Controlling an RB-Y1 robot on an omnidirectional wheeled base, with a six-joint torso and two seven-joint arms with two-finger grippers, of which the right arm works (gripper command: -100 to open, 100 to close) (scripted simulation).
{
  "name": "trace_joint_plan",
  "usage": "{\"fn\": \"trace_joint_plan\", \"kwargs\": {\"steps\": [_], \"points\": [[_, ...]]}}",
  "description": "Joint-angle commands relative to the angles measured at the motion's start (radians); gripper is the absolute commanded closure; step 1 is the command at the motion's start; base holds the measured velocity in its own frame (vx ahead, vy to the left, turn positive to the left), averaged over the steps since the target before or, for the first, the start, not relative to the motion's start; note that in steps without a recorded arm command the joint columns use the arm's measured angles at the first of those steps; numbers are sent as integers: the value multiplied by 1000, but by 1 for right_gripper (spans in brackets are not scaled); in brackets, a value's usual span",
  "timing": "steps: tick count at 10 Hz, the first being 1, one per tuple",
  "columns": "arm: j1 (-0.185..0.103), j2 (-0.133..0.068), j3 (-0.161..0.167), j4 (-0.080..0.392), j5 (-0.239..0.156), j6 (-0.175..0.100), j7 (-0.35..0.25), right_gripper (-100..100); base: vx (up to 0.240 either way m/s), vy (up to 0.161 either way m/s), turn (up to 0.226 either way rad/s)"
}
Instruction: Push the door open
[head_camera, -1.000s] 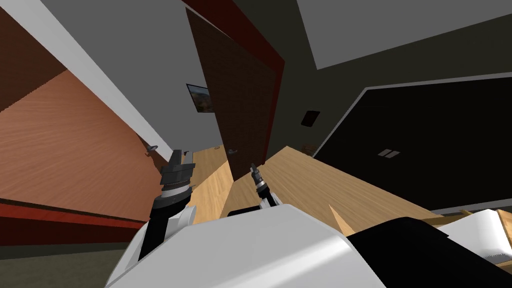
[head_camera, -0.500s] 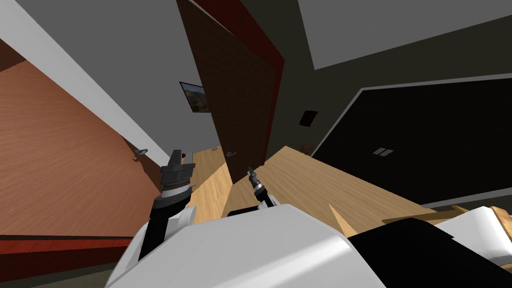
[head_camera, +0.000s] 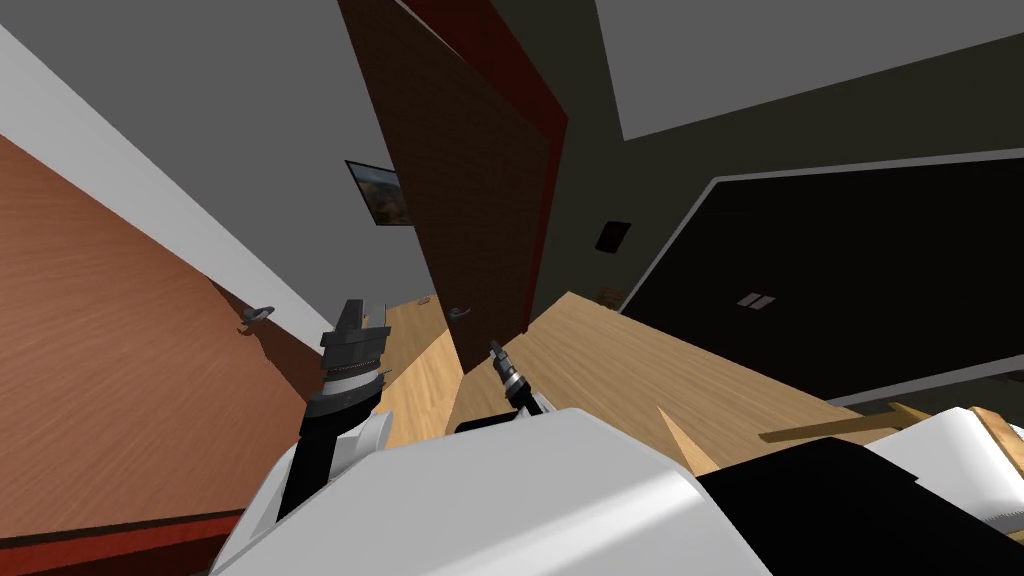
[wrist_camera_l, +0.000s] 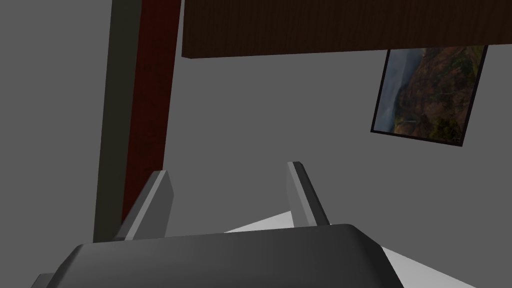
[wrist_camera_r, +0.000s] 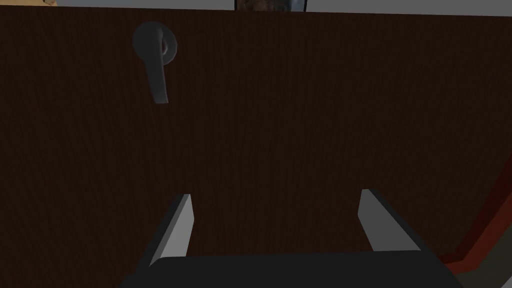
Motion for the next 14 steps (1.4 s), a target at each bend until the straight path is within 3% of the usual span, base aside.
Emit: {"fn": "trace_joint_plan", "kwargs": {"steps": [1, 14], "points": [[-14, 1, 17, 37, -2, -6, -6, -100, 95, 37, -55], [-104, 1, 149, 303, -21, -65, -48, -100, 104, 44, -60]]}}
